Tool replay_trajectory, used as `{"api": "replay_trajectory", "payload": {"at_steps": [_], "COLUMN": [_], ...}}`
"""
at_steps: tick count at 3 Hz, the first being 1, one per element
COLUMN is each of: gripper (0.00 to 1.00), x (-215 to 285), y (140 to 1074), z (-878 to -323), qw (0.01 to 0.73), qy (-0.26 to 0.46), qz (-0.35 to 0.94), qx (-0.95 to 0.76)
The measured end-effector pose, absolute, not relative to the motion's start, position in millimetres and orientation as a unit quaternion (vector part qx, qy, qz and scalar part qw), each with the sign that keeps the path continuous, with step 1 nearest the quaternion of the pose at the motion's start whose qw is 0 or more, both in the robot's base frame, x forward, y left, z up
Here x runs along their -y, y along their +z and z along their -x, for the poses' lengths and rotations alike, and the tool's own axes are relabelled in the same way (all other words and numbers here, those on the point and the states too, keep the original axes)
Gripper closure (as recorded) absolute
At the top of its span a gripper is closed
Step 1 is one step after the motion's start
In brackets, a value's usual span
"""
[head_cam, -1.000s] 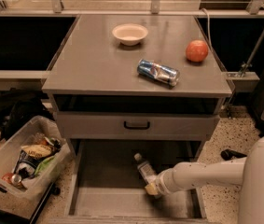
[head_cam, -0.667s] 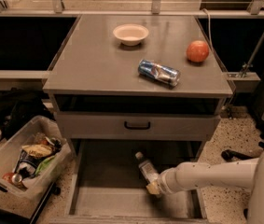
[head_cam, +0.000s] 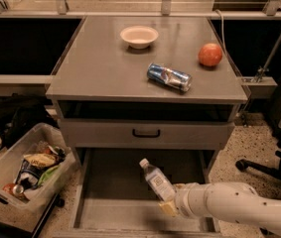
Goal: Pick blue plastic bottle from middle drawer and place on counter
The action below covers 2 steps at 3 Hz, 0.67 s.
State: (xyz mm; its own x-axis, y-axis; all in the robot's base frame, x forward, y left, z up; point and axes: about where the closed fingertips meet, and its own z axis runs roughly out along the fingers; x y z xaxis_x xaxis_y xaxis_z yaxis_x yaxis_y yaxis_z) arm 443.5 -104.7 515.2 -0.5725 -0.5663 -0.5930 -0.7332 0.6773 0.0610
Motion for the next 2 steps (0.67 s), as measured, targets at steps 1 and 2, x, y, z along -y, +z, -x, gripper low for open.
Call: {"api": "replay_trajectory", "payload": {"at_steps": [1, 2], "gripper": [1.00, 1.00], "x": [105, 127], "y": [566, 573], "z": [-426, -414], "qw": [0.305, 0.316], "qy": [0.149, 0.140], "qz": [0.386, 0.369], "qx": [-0.858, -0.863]}}
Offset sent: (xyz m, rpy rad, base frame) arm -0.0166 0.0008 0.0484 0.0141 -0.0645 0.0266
